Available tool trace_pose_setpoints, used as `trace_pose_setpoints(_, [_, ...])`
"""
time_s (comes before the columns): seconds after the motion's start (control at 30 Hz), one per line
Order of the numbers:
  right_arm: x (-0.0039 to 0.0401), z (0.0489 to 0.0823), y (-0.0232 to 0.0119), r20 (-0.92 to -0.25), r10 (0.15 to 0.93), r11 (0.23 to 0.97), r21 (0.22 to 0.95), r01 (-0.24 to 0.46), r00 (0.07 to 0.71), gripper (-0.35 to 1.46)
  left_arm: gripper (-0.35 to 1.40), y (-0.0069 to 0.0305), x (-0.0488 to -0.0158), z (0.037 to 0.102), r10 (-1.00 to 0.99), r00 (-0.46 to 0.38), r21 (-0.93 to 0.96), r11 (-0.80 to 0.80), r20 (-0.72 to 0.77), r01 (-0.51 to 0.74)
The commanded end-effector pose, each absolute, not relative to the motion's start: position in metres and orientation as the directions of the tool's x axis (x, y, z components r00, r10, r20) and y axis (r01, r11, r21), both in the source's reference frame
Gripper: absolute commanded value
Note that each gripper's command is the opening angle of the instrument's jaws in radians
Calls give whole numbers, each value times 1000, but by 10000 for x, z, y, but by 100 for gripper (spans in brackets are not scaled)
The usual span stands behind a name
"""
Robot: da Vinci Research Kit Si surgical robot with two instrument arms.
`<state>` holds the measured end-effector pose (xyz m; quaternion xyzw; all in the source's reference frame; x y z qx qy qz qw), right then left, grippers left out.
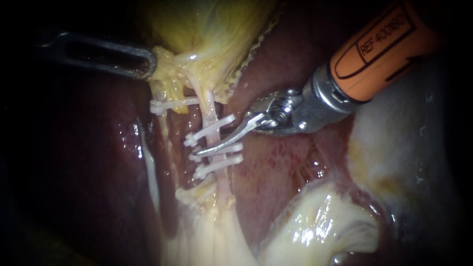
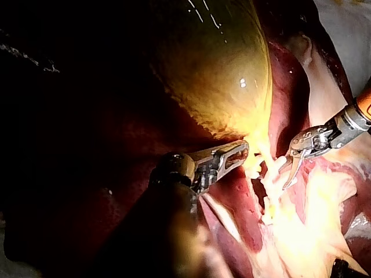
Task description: Go to the cutting position right tube
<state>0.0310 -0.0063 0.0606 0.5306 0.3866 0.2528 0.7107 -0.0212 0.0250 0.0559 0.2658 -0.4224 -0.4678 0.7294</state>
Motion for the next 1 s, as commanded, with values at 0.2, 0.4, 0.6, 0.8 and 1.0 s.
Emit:
trace_pose_setpoints(0.2, [322, 616, -68, -328, 776, 324, 940, 105, 539, 137, -35, 250, -213, 559, -907, 205, 783, 421, 368, 458])
trace_pose_setpoints(0.4, [333, 621, -72, -452, 749, 404, 891, 207, 485, 135, -35, 250, -213, 559, -907, 205, 783, 421, 368, 458])
trace_pose_setpoints(0.6, [338, 620, -72, -547, 720, 470, 837, 281, 426, 135, -35, 250, -213, 559, -907, 205, 783, 421, 368, 458])
trace_pose_setpoints(0.8, [343, 616, -75, -625, 675, 533, 781, 326, 392, 135, -35, 250, -213, 559, -907, 205, 783, 421, 368, 459])
trace_pose_setpoints(1.0, [346, 609, -82, -641, 664, 542, 767, 342, 384, 135, -35, 250, -214, 559, -907, 205, 783, 421, 367, 459])
